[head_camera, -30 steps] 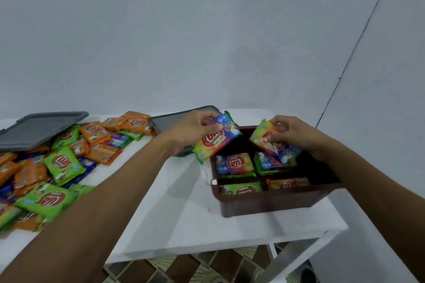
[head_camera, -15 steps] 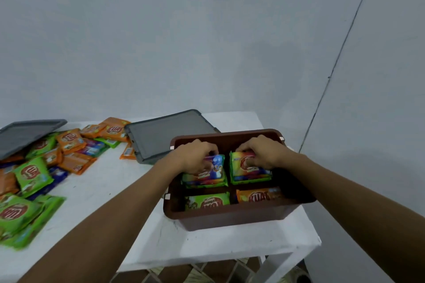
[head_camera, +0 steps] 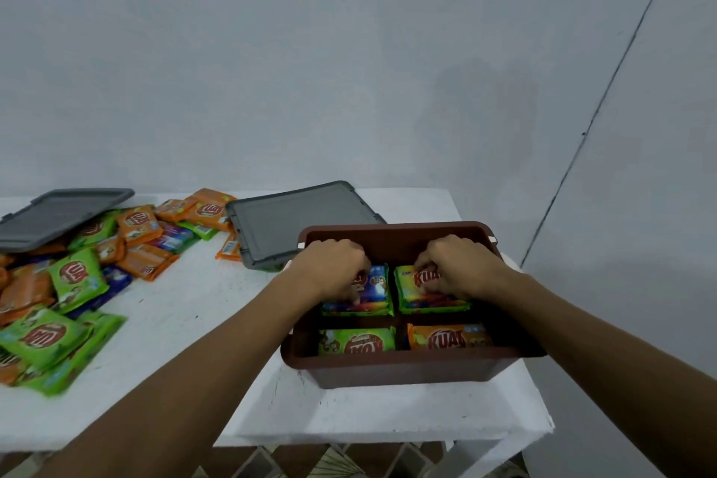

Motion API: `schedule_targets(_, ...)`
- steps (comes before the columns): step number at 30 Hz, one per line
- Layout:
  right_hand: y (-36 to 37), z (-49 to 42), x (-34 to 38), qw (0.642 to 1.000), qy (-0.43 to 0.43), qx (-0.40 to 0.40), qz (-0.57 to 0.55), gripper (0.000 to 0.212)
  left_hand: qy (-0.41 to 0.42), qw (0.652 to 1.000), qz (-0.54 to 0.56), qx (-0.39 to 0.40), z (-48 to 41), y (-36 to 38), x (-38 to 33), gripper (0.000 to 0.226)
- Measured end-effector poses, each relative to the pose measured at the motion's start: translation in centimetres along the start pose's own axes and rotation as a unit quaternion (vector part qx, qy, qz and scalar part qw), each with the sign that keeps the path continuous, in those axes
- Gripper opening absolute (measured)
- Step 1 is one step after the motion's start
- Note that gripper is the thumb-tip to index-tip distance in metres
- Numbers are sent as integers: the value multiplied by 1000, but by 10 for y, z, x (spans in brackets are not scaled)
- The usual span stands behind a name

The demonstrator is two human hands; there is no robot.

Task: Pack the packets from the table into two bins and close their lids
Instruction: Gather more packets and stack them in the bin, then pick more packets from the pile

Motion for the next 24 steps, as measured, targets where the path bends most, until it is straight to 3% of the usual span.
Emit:
schedule_targets(4,-17,-4,7,999,-28,-17,-33,29,27,991,115,-55,7,-17,16,44)
schedule_targets(7,-54,-15,19,984,-72,-110,-121,15,19,947,260,-189,29,-47,56,32)
schedule_targets(10,-83,-42,26,963,-83,-164,-199,11,-51,913,292,-280,44,-49,118,27)
schedule_targets(13,-90,-87,32,963,-79,-131,-220,13,-185,895,325,-242,42,-16,184,24)
schedule_targets(17,-75,-151,38,975,-65,-43,-209,13,-298,895,304,-133,30,40,241,43)
schedule_targets(20,-67,-185,49,975,-65,-3,-213,13,-302,868,383,-93,16,70,261,46)
schedule_targets(24,-64,-219,69,985,-82,21,-153,27,-206,825,505,-148,-11,53,272,50)
Point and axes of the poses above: each hand's wrist, its own z-axis away from the middle knuckle, its own y-axis out of the palm, x = y × z, the point moved 8 cm from there along -z, towards the middle knuckle, and after that the axes turned 8 degrees about x, right-handed, at the moved point
